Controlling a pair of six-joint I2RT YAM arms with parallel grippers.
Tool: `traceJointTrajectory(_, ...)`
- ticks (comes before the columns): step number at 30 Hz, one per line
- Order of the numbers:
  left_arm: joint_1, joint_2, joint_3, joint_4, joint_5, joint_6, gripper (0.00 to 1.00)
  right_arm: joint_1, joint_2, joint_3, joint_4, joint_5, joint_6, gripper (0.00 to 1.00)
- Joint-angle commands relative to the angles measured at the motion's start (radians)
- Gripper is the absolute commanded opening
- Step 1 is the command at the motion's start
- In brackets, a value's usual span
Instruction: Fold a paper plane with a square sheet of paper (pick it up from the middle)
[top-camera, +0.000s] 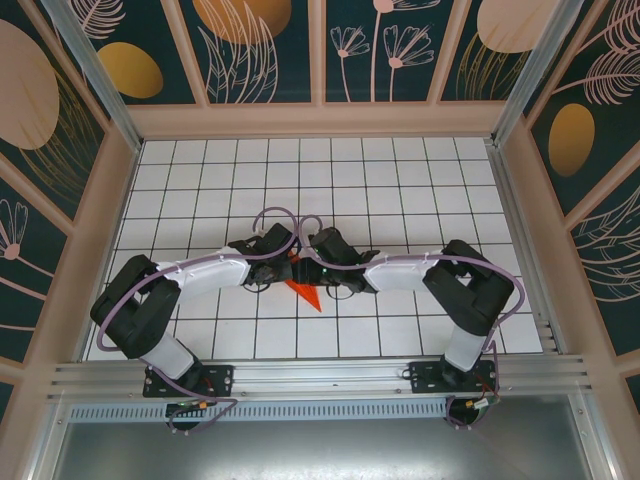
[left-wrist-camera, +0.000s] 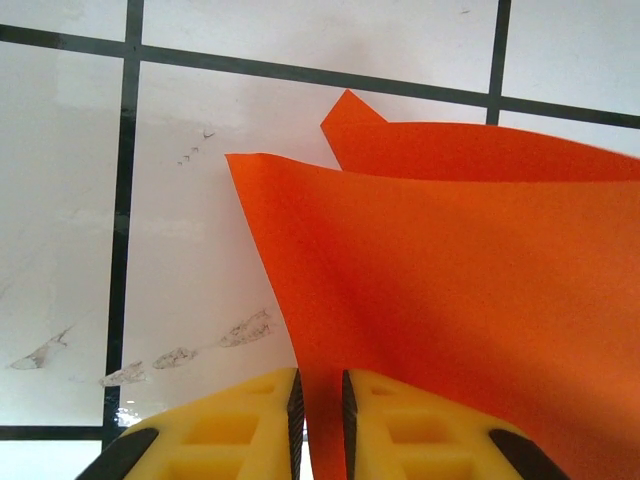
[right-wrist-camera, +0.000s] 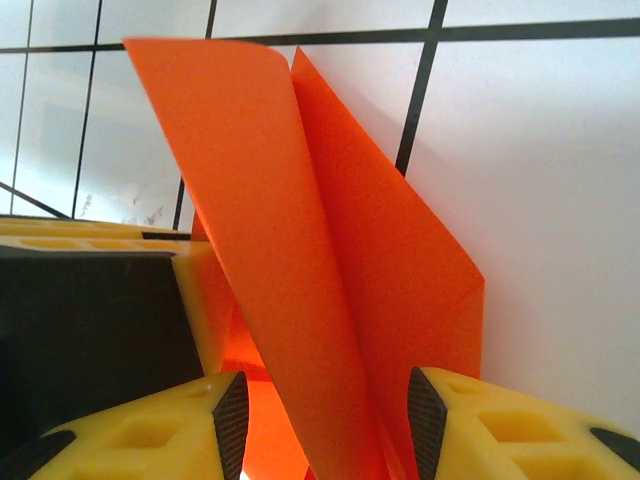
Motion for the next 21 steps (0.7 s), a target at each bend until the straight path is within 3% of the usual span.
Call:
traceJointTrajectory(1, 0.005, -0.024, -0.001, 0.011, -0.009, 0.013, 0.21, 0.015, 0.016, 0.017, -0.044, 0.001, -0.026, 0.49)
traceJointTrajectory(11, 0.006, -0.034, -0.004, 0.013, -0.007, 0.012, 0.21, 0.055, 0.039, 0.043, -0.127, 0.065, -0.039, 0.42)
traceJointTrajectory(21, 0.006, -0.094, -0.008, 0.019, 0.007, 0.011, 0.24, 0.077, 0.053, 0.088, -0.182, 0.117, -0.05, 0.15)
